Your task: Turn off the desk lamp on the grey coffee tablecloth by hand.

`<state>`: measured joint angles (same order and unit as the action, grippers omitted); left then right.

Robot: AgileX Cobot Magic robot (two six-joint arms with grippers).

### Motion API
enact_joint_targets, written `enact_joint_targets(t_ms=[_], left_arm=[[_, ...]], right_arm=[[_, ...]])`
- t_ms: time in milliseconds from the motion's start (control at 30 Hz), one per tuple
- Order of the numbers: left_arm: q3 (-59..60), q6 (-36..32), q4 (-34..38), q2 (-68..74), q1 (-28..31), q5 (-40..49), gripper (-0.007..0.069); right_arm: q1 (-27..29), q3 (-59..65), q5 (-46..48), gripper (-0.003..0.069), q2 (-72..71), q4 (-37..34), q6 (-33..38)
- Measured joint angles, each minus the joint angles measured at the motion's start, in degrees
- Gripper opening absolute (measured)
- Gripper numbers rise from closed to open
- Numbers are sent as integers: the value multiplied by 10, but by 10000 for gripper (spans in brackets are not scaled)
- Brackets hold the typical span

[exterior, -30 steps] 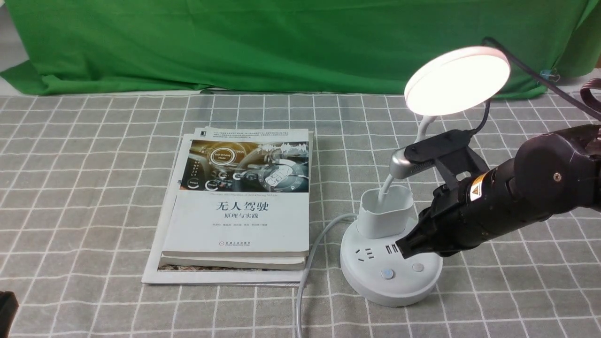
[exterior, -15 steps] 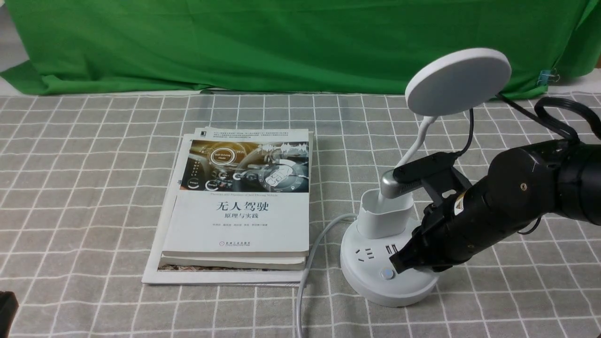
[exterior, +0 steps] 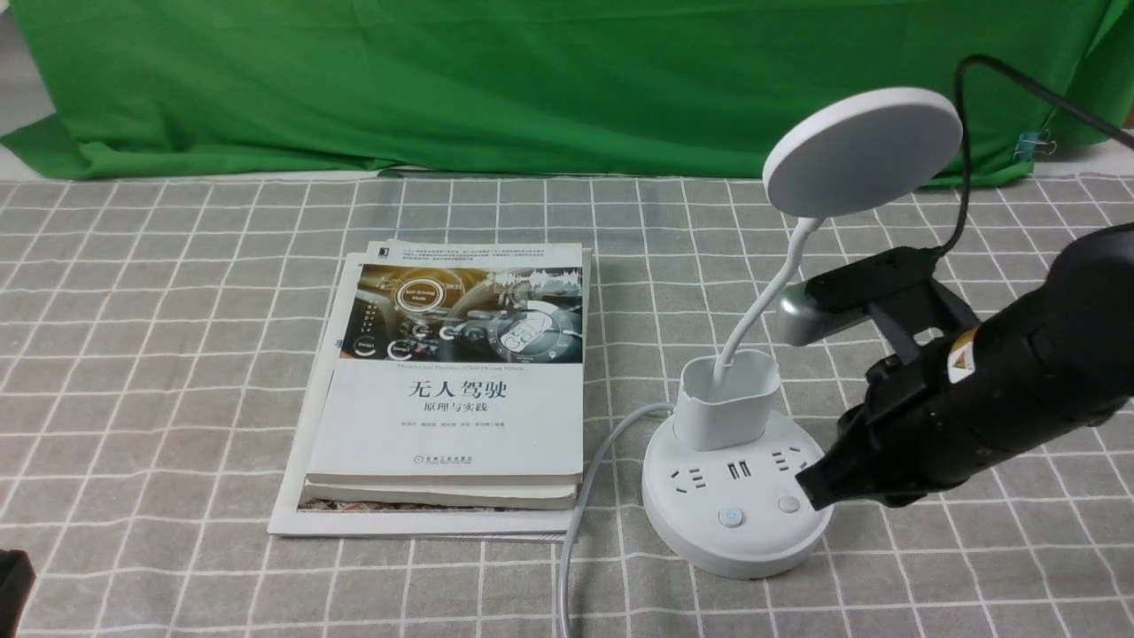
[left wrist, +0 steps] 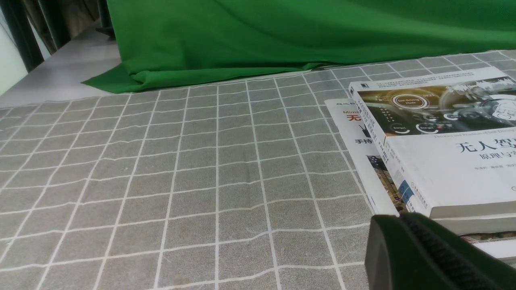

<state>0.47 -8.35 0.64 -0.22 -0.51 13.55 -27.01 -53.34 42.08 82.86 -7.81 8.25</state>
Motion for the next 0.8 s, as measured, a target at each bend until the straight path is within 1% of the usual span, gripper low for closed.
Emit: enact_joint_targets(t_ms=[167,233,333,367,467,633,800], left_arm=[[0,0,0,0,0,0,1],[0,0,0,0,0,0,1],[0,0,0,0,0,0,1],[0,0,0,0,0,0,1],[0,0,0,0,0,0,1],[0,0,0,0,0,0,1],[0,0,0,0,0,0,1]], right_arm=[[54,76,-36,24,-94,0,0],[76,108,-72,24,-140,0,0],[103,164,-159,24,-250,0,6],[106,183,-191,24,-290,0,12],[108,231,-242,24,-405,-1,21],[108,297,-260,24,-530,-2,13],[108,334,-271,24,-585,-5,18]])
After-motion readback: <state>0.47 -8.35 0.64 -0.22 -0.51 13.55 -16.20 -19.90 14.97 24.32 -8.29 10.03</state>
